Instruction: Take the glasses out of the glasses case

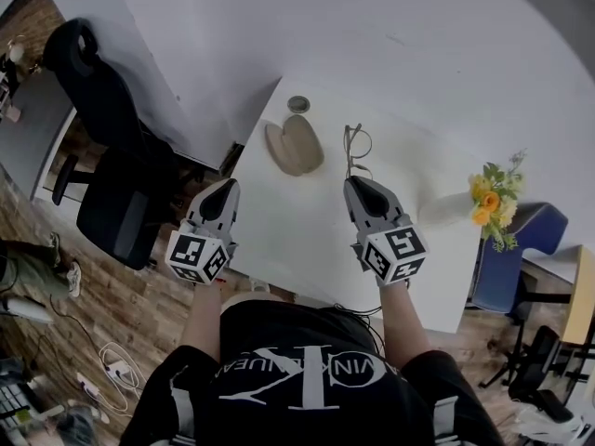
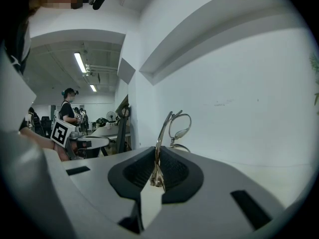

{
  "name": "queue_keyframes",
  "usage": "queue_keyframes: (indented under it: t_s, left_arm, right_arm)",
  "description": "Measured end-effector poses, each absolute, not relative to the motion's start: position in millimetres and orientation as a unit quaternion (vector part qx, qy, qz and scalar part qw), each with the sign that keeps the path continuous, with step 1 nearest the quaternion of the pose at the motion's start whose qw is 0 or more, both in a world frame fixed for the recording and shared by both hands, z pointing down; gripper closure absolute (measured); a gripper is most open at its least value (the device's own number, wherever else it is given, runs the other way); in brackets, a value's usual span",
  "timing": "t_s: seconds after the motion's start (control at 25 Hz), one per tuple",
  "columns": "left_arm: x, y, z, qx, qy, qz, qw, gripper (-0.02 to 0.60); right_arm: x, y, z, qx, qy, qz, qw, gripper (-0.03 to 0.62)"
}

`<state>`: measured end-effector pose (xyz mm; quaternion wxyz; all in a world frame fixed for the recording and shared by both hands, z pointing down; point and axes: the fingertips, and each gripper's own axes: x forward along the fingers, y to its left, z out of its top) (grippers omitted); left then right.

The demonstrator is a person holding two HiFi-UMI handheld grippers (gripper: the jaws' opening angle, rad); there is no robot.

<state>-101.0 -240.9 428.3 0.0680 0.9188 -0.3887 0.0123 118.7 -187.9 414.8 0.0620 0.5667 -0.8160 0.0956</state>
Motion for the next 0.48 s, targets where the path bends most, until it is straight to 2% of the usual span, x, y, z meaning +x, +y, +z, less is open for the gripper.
queue_keyframes:
  t_s: [0.48]
  left_arm:
    - [-98, -239, 407, 0.92, -0.389, 0.0, 0.05, 0.566]
  right_arm:
    - [129, -175, 404, 0.575, -0.812, 0.085, 0.047, 0.549]
